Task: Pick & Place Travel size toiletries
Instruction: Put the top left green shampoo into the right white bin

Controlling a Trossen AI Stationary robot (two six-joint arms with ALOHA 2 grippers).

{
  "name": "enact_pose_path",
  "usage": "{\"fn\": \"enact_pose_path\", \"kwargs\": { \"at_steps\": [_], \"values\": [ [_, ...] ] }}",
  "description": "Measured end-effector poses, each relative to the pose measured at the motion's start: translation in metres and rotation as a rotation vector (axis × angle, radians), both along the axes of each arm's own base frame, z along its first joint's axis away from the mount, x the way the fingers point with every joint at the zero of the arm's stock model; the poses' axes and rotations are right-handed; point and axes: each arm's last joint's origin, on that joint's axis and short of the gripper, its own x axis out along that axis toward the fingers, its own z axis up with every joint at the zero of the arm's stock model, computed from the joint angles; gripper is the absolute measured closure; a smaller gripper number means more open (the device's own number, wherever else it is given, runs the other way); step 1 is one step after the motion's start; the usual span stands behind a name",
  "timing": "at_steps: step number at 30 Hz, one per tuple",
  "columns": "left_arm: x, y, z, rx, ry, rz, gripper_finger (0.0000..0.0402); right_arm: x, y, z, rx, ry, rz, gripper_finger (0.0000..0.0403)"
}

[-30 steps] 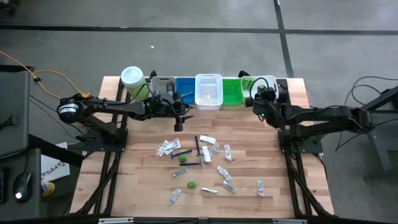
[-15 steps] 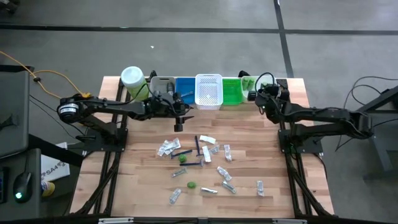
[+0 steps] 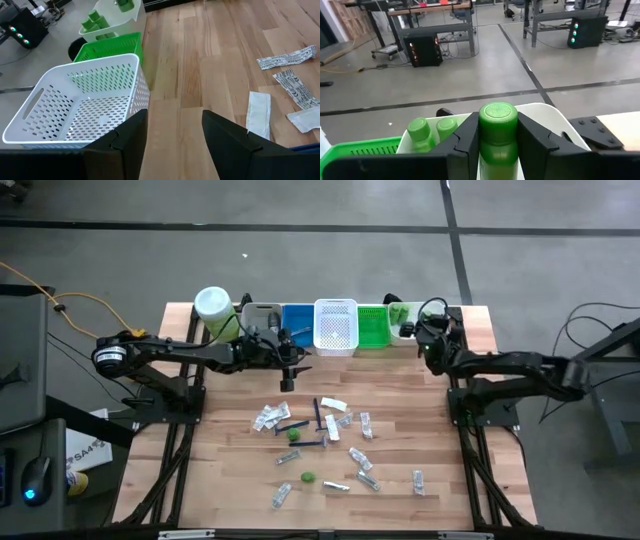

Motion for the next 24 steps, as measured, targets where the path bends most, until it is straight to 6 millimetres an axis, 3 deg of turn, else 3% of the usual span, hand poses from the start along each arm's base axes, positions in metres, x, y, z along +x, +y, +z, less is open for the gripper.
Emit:
{"fn": "enact_pose_path", "kwargs": {
  "at_steps": [10, 24],
  "values": [
    [0.0, 0.0, 0.0, -0.007, -0.003, 0.003, 0.0215, 0.0, -0.031, -0.019, 0.006, 0.035, 0.011, 0.0312],
    [0.0, 0.0, 0.0, -0.007, -0.003, 0.003, 0.0215, 0.002, -0.051, -0.044, 0.004, 0.015, 0.035, 0.0312]
  ]
}}
